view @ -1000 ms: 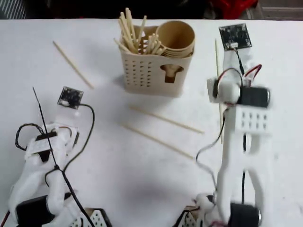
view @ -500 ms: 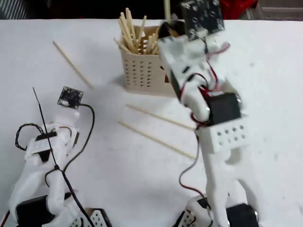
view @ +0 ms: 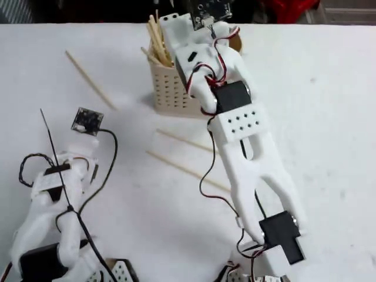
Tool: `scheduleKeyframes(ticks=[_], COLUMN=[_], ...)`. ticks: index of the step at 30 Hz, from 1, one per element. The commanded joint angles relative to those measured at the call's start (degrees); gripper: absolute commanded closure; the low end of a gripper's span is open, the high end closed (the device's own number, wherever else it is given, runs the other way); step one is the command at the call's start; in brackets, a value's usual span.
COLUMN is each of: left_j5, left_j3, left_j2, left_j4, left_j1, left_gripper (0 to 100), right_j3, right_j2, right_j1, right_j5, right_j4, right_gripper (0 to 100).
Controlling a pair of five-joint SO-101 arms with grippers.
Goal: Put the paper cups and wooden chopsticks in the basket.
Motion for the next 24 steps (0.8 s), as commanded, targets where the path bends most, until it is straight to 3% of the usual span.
scheduleKeyframes(ticks=[1, 12, 18, 24], left_j5=[-0.62, -0.62, -0.62, -0.62], left_j3=[-0.35, -0.35, -0.35, -0.35], left_j2=[-1.80, -1.80, -1.80, -1.80], left_j4=[-0.79, -0.79, -0.79, -0.79], left_j1=[1.01, 1.01, 1.01, 1.01], left_gripper=[90, 90, 90, 90], right_j3=[-3.34, -3.34, -3.25, -3.34], right_j2=[-0.31, -0.04, -0.22, -0.31], right_j1=[-0.57, -0.57, -0.57, -0.57], right_j5=[-0.53, -0.53, -0.62, -0.35], right_j4=[-1.80, -1.80, -1.36, 0.92], right_gripper=[97.7, 96.9, 85.5, 91.4])
